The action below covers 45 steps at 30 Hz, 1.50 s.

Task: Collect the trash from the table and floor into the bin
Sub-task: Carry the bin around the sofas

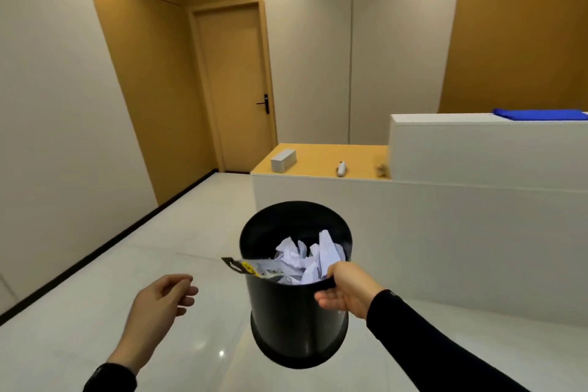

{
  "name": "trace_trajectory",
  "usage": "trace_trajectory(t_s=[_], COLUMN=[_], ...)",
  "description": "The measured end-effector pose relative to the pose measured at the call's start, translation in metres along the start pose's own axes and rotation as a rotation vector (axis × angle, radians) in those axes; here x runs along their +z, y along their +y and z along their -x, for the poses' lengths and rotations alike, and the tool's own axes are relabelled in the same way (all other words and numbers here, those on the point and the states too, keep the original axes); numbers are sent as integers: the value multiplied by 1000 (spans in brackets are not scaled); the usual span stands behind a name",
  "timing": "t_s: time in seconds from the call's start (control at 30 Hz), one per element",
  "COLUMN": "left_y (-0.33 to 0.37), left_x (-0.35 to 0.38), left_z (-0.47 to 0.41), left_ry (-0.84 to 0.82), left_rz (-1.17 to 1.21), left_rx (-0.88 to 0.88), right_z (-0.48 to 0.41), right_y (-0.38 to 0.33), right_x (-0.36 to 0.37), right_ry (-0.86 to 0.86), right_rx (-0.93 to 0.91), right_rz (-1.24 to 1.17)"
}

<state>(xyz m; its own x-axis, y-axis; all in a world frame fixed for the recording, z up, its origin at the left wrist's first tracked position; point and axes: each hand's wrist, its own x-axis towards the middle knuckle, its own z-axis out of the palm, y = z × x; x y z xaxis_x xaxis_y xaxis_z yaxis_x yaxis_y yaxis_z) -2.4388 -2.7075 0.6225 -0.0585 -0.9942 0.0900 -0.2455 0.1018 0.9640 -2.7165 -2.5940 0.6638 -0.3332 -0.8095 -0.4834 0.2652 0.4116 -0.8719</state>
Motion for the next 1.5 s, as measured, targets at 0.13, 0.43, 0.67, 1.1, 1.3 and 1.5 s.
trace_trajectory(t_s=[0.13,0.43,0.67,1.1,1.3,1.5], left_y=[-17,-21,-52,-70,-85,-97], left_x=[-7,-25,-72,-228,-300,-350], left_z=[-42,-94,-149,-274,-282,-264], left_ry=[181,476,610,763,890,1049], left_rz=[-10,-40,-29,-10,35,32], left_rx=[-62,-162,-208,-154,-202,-236], right_z=[-83,-216,-284,-347,-354,-348], right_y=[-40,-109,-123,-147,-147,-135], right_x=[22,100,193,426,529,616], right_ry=[-142,-417,-517,-671,-774,-907], right_rx=[30,78,119,52,56,76], right_rz=[95,236,307,398,462,548])
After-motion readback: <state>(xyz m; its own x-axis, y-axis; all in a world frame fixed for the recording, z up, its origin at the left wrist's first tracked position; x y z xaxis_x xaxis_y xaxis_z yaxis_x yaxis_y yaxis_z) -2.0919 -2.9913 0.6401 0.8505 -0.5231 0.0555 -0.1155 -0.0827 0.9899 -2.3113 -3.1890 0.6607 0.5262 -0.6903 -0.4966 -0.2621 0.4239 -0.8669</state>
